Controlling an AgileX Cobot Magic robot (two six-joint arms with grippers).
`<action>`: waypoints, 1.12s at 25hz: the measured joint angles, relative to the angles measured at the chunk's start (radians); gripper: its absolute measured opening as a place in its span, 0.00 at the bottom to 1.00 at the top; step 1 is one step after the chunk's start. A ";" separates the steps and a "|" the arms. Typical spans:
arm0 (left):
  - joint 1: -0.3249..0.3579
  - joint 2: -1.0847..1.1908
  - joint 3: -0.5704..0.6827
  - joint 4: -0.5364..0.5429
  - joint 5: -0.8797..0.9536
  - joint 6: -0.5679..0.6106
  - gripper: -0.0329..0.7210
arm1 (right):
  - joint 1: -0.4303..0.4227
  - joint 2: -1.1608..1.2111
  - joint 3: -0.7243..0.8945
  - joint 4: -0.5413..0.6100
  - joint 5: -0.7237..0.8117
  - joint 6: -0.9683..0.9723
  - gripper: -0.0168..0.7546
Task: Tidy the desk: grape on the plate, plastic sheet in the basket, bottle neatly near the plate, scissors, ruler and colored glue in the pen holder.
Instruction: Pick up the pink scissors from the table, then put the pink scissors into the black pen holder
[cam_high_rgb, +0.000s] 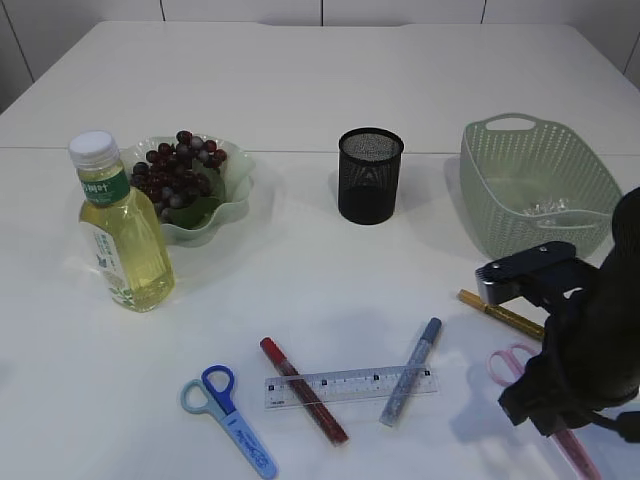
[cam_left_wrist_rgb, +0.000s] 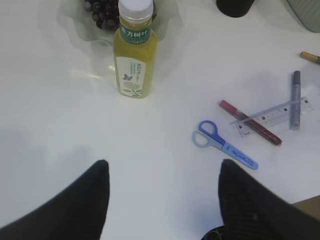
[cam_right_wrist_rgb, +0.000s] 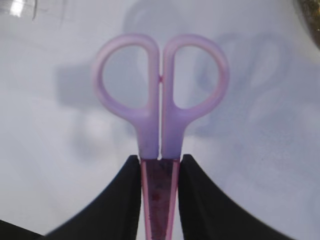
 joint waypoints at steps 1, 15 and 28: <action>0.000 0.000 0.000 0.000 0.000 0.000 0.70 | 0.005 0.000 -0.004 0.001 0.000 0.000 0.29; 0.000 0.000 0.000 -0.006 0.000 -0.002 0.70 | 0.008 0.000 -0.227 0.001 -0.188 -0.051 0.29; 0.000 0.000 0.000 -0.008 -0.002 -0.002 0.70 | 0.008 0.048 -0.360 0.001 -0.525 -0.057 0.29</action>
